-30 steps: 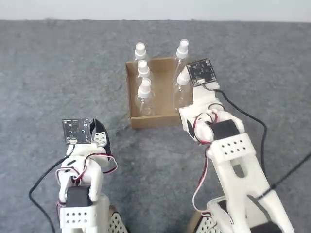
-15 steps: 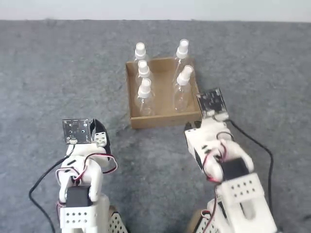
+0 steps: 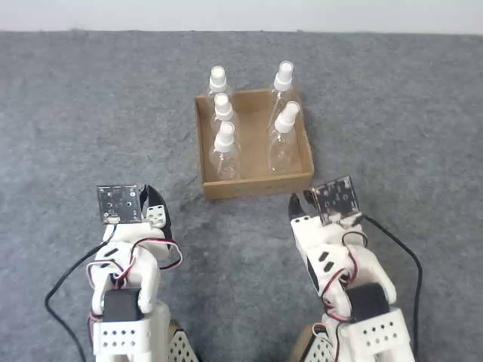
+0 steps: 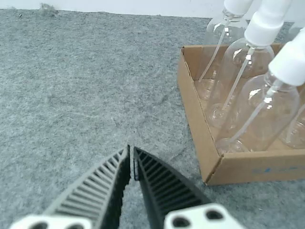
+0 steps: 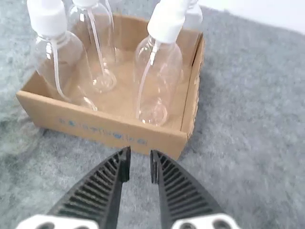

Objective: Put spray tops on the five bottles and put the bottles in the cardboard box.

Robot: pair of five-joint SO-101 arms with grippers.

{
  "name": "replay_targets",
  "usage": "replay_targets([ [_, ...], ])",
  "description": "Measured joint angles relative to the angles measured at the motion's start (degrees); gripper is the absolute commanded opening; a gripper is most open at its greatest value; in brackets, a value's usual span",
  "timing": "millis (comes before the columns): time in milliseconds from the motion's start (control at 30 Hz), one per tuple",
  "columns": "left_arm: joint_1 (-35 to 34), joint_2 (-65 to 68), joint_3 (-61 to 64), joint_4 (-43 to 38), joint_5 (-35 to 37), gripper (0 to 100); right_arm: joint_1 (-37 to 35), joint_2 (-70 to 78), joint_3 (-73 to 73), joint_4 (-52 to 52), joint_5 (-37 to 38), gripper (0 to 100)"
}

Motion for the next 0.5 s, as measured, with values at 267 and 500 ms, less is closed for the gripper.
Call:
replay_targets([
  [267, 0.0, 0.0, 0.0, 0.0, 0.0, 1, 0.0, -12.0, 7.9, 0.0, 0.0, 0.9],
  [500, 0.0, 0.0, 0.0, 0.0, 0.0, 1, 1.4, -12.1, 8.4, 0.0, 0.0, 0.9],
])
